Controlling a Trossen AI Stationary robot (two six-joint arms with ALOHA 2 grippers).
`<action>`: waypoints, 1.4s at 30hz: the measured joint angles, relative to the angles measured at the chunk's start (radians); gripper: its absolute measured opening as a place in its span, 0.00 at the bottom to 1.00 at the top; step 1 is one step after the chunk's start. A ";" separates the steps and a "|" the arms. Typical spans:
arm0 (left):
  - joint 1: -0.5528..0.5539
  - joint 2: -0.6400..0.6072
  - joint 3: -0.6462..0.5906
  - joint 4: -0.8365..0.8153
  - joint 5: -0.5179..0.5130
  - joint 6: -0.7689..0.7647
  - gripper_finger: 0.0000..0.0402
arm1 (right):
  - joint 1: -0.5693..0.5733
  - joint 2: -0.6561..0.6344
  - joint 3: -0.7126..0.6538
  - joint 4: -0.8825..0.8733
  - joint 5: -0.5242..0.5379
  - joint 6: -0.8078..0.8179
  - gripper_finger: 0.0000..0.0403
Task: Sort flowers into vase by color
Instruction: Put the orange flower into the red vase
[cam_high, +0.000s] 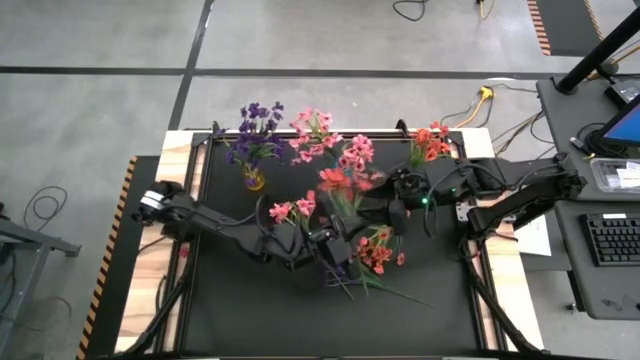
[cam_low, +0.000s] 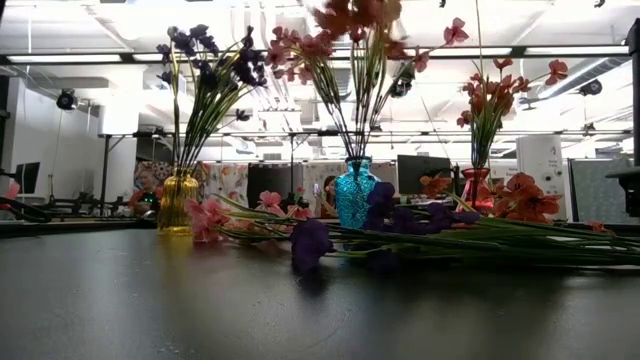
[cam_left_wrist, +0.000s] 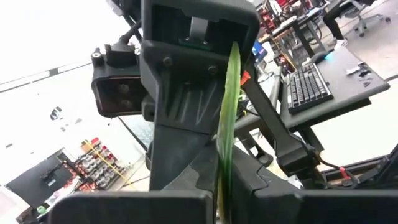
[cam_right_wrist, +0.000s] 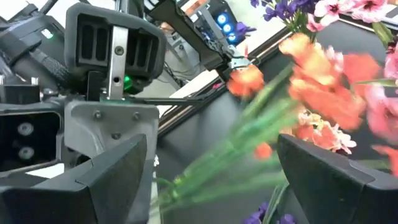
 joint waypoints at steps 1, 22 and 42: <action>-0.005 -0.005 0.000 -0.003 -0.002 0.001 0.00 | 0.000 0.000 0.003 0.003 -0.001 -0.001 0.87; -0.030 -0.175 0.002 -0.234 0.139 -0.083 0.00 | 0.000 0.031 -0.015 0.496 0.102 -0.056 0.74; 0.041 -0.134 0.001 -0.158 0.236 -0.094 0.00 | 0.018 0.107 -0.014 0.761 -0.049 -0.140 0.73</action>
